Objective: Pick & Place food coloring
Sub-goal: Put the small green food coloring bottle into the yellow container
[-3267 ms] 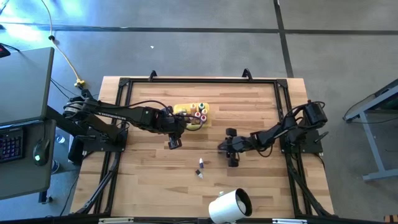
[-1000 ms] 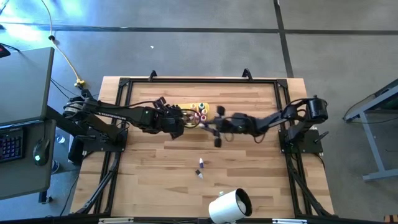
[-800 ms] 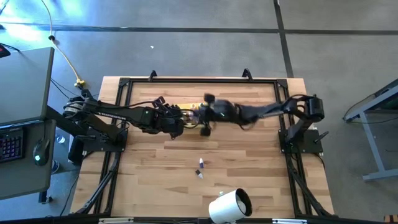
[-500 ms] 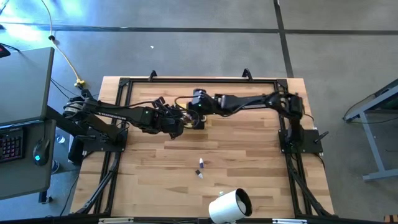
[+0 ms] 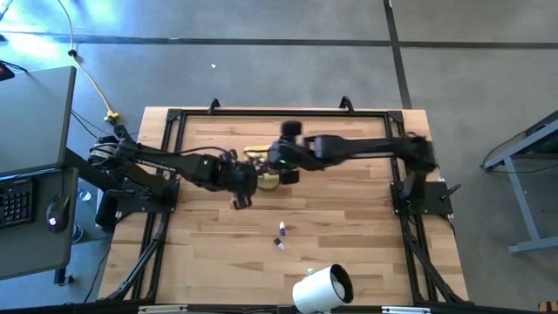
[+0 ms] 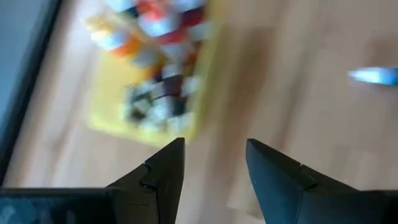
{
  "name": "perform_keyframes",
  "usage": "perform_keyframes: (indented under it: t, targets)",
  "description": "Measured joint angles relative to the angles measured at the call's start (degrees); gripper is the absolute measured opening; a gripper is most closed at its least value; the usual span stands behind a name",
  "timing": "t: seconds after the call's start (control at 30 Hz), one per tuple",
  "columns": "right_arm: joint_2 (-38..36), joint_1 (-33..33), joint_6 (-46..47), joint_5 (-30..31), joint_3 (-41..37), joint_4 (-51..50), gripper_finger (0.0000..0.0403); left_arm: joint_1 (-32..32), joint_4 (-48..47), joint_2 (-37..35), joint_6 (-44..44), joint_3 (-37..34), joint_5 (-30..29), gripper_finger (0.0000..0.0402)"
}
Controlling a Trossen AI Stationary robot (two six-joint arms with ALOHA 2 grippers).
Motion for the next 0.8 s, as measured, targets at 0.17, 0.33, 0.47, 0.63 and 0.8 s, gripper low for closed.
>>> perform_keyframes:
  t: [0.17,0.33,0.47,0.63,0.8]
  targets:
    - [-9.6,4.8,4.4,9.6,0.1,-9.9,0.0154,-4.1,5.3,-0.1,3.8,-3.2,3.6,0.0168]
    - [-24.1,7.7,18.5,2.0,-4.9,-13.6,0.0153,-9.1,24.2,-0.1,8.2,-12.3,8.2,0.0168]
    - [-35.5,10.0,23.0,-7.1,-21.3,-1.4,0.0153,-11.6,53.4,-0.1,13.9,-23.7,17.3,0.0168]
    - [-47.4,14.6,26.2,-11.6,-45.7,24.3,0.0153,-12.3,76.9,0.0,13.6,-34.3,20.9,0.0168]
    - [-50.3,18.1,24.6,-17.7,-67.0,55.6,0.0154,-12.2,85.6,5.0,12.4,-36.9,22.6,0.0168]
